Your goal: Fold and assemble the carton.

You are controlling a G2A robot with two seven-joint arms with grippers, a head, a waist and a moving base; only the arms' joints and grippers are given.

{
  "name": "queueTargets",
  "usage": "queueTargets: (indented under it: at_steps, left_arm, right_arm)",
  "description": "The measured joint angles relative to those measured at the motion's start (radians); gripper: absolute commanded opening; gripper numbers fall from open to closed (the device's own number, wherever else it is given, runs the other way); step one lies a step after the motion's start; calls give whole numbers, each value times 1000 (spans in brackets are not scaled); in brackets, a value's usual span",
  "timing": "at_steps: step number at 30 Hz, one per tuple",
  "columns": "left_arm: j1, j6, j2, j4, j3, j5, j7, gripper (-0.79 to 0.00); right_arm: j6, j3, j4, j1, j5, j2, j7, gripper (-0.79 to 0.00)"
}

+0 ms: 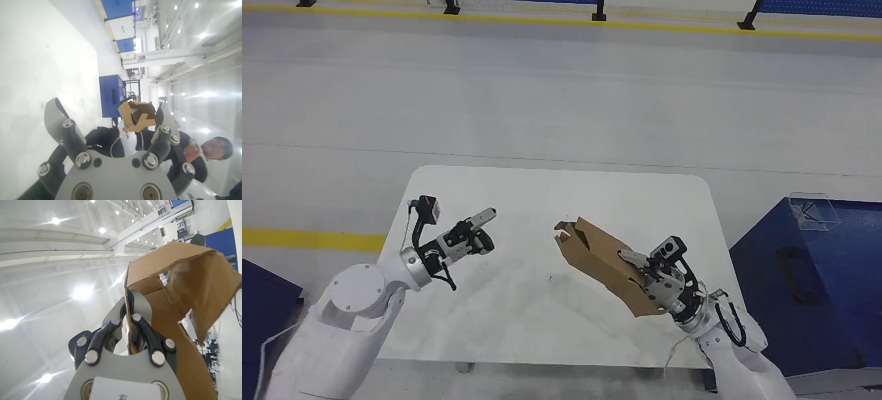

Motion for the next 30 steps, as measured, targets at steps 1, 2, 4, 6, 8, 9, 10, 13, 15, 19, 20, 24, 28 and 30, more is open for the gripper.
queueTargets:
  at_steps: [1,2,4,6,8,9,10,13,15,19,20,24,28,30]
  left_arm:
    - [-1,19,0,1,0,-19,-20,0]
    - [-1,55,0,1,0,-35,-37,0]
    - [-1,78,0,1,0,-38,-41,0]
    - [1,60,0,-14,-9,-19,-21,0]
    - [27,-25,0,-76,-35,57,76,0]
    - [44,-71,0,-114,-48,101,134,0]
    - [66,-116,1,-155,-63,151,197,0]
    - [156,-231,4,-307,-103,378,396,0]
    - [222,-288,4,-409,-102,531,487,0]
    - [292,-277,0,-515,-38,766,514,0]
    - [291,-259,-3,-526,-9,801,488,0]
    - [241,-183,-17,-521,86,828,395,0]
    - [183,-152,-32,-503,155,819,354,0]
    - [157,-144,-39,-493,183,808,331,0]
  right_arm:
    - [-2,2,-2,1,-2,0,-2,-785]
    - [-21,11,-8,8,-20,2,-9,-785]
    - [-101,27,-18,18,-106,8,2,-785]
    - [-232,39,-15,26,-285,15,50,-785]
    - [-345,42,3,34,-439,19,95,-785]
    - [-386,42,12,39,-488,20,113,-785]
    - [-430,44,23,47,-535,21,129,-785]
    - [-586,43,65,71,-646,25,177,-785]
    - [-704,44,100,90,-700,27,204,-785]
    - [-857,34,157,116,-736,29,222,-785]
    - [-861,29,171,123,-721,30,232,-785]
    - [-823,23,197,148,-654,37,286,-785]
    - [-795,18,206,163,-621,44,319,-785]
    - [-788,12,208,165,-612,48,326,-785]
